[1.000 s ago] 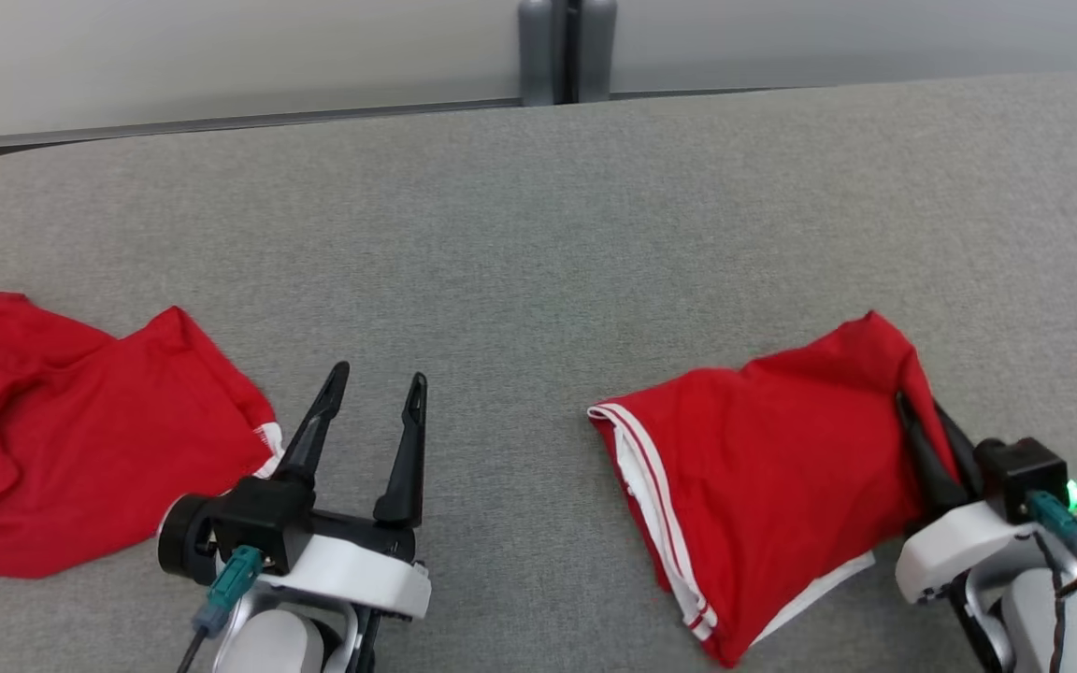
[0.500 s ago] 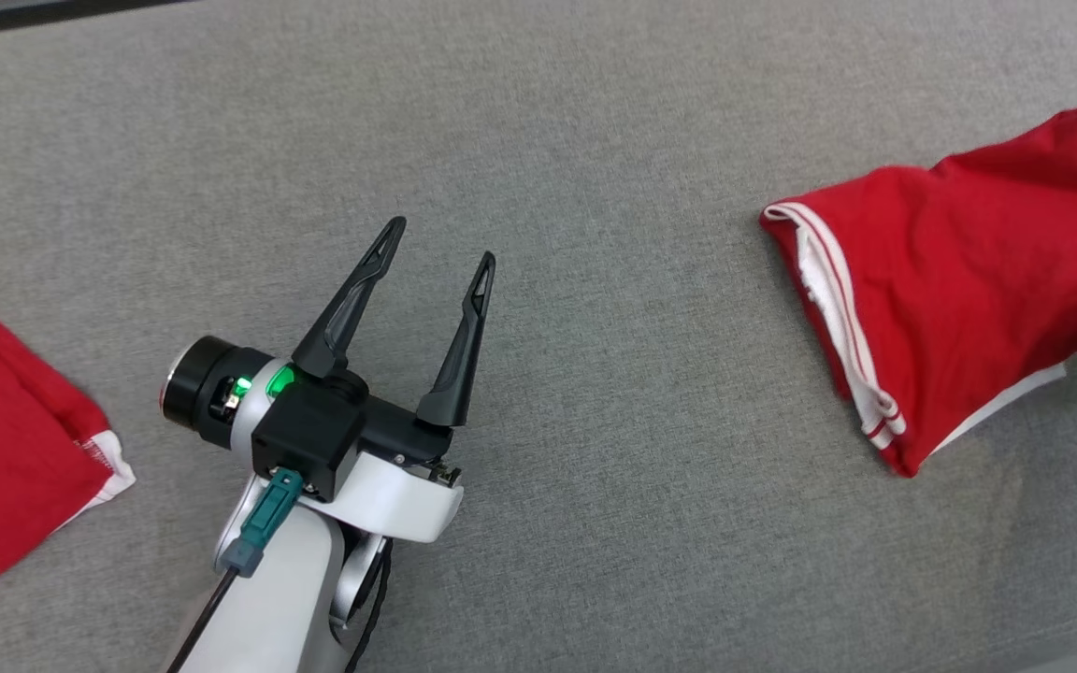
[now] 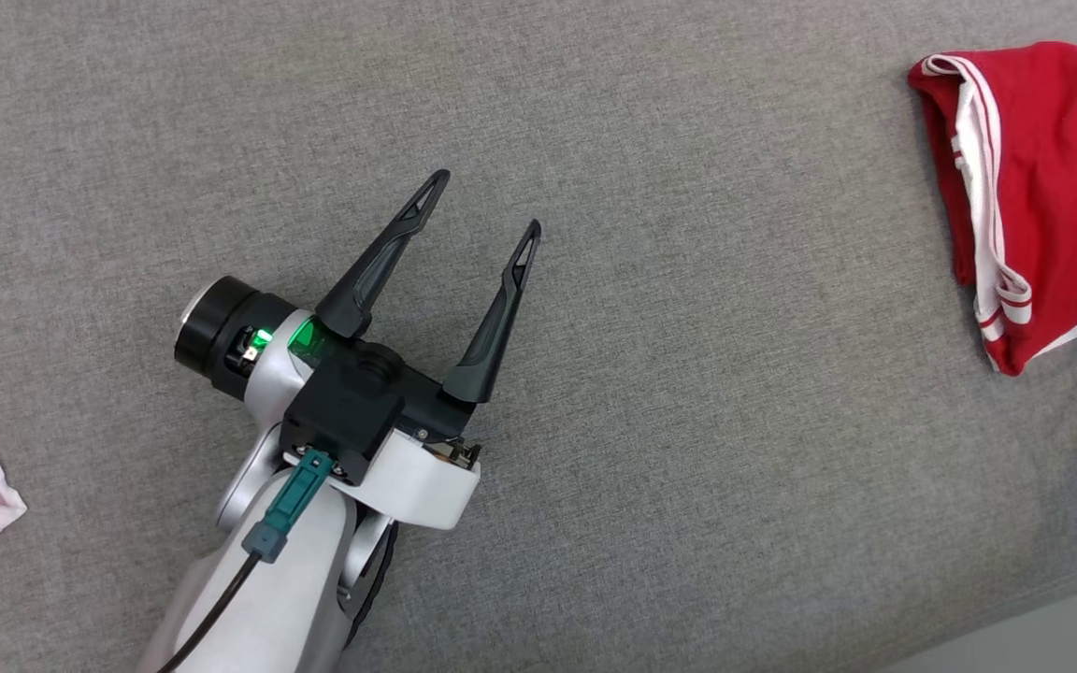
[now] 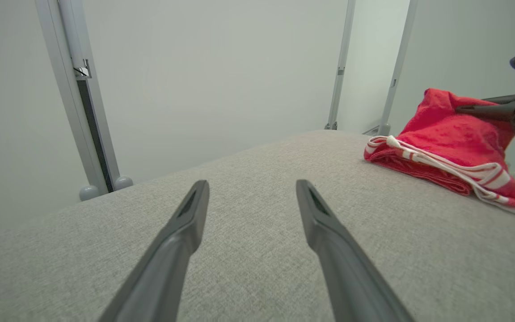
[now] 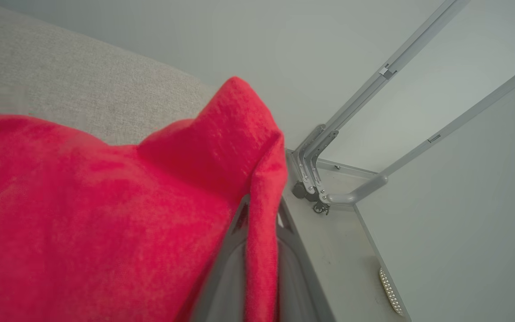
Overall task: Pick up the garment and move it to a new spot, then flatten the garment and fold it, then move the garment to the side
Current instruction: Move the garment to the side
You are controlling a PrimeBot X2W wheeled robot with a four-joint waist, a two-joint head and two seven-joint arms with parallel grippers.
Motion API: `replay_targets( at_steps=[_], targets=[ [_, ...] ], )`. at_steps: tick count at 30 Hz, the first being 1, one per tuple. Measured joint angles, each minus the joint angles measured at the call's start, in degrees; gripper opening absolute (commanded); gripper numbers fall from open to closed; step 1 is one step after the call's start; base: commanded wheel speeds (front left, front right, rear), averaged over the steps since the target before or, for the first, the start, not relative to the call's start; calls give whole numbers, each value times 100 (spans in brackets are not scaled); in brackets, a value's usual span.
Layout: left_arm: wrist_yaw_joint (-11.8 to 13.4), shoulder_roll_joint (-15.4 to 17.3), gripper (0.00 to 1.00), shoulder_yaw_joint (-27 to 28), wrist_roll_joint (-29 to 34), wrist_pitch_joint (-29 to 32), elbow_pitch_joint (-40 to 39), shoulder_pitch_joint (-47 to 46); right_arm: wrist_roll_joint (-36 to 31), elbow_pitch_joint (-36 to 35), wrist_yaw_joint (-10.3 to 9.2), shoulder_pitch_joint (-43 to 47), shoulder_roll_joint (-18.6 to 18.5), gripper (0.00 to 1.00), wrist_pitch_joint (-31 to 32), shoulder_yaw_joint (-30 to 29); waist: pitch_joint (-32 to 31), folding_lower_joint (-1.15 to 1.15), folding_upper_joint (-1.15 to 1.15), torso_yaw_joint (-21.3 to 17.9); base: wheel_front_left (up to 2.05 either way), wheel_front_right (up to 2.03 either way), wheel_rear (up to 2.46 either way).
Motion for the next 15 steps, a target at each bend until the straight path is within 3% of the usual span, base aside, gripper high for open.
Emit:
replay_targets(
  at_steps=[2,3,4,10,15],
  targets=[
    [1,12,100,-11,0,0,9,-8,-33,59,1,-63,33,0,1,-68,21,0,0,31,0,0,0],
    [1,15,100,-15,0,0,22,-8,-36,82,1,-105,34,40,1,-147,26,0,0,50,0,0,0],
    [5,14,100,-15,-4,0,43,-8,-43,81,1,-130,30,100,0,-238,26,0,0,73,0,0,0],
    [116,-31,100,81,-188,0,88,-14,-261,-553,0,10,210,100,-11,-597,-134,0,0,219,0,0,0],
    [214,-94,100,151,-364,0,124,3,-242,-1249,0,438,556,100,-13,-558,-475,0,0,361,0,0,0]
  ],
)
